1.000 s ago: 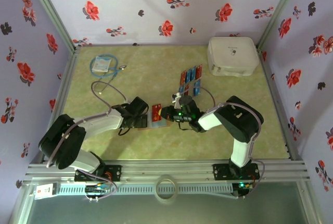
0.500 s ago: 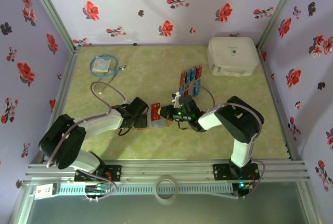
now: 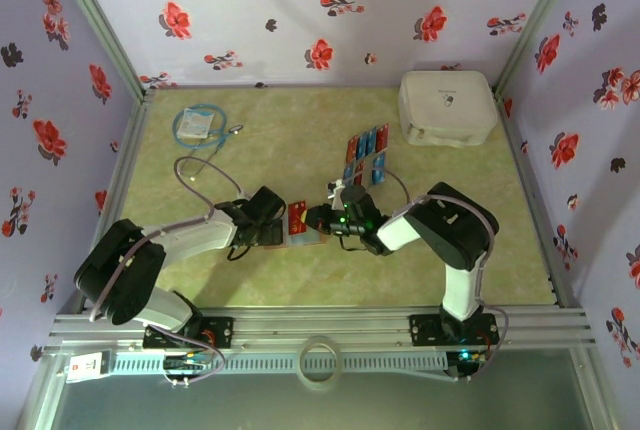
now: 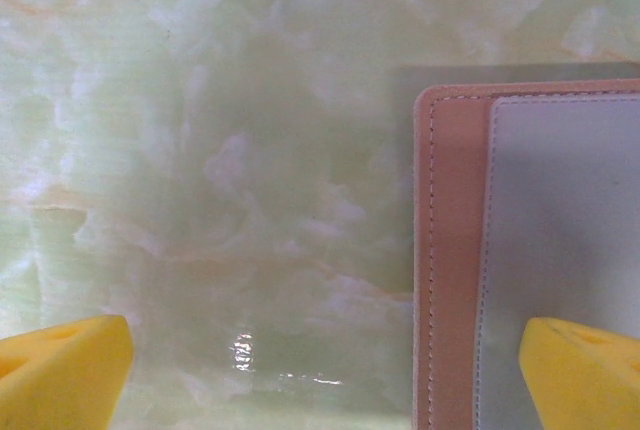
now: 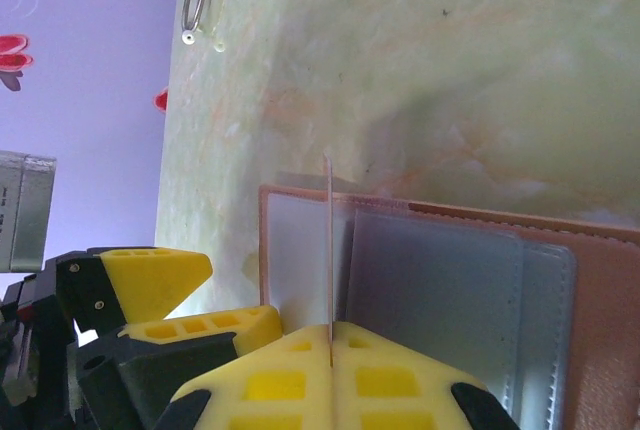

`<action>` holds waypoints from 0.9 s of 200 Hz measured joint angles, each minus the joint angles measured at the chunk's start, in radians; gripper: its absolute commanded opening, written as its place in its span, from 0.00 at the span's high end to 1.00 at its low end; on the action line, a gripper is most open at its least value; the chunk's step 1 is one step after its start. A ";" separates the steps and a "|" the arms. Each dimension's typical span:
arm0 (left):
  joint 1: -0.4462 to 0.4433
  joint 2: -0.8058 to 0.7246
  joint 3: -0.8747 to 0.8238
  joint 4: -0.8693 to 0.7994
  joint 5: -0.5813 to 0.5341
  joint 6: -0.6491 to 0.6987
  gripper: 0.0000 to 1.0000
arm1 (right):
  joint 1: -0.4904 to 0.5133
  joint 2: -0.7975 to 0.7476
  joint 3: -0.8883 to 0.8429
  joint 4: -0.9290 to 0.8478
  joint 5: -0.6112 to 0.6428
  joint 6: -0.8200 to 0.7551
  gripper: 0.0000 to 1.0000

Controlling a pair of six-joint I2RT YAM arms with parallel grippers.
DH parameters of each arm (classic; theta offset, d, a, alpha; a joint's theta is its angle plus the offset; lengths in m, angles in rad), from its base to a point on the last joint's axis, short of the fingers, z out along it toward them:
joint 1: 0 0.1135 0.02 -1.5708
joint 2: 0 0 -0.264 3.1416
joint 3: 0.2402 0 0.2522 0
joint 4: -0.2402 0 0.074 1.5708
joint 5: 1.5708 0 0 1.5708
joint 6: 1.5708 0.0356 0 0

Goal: Put the credit cards into the card holder

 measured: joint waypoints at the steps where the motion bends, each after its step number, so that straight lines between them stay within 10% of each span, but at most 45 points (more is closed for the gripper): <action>1: 0.000 0.000 0.000 0.000 0.000 0.000 0.00 | 0.000 0.000 0.000 0.000 0.000 0.001 1.00; 180: 0.000 0.000 0.000 0.000 0.000 0.000 0.00 | 0.022 0.018 -0.061 0.097 0.008 0.039 1.00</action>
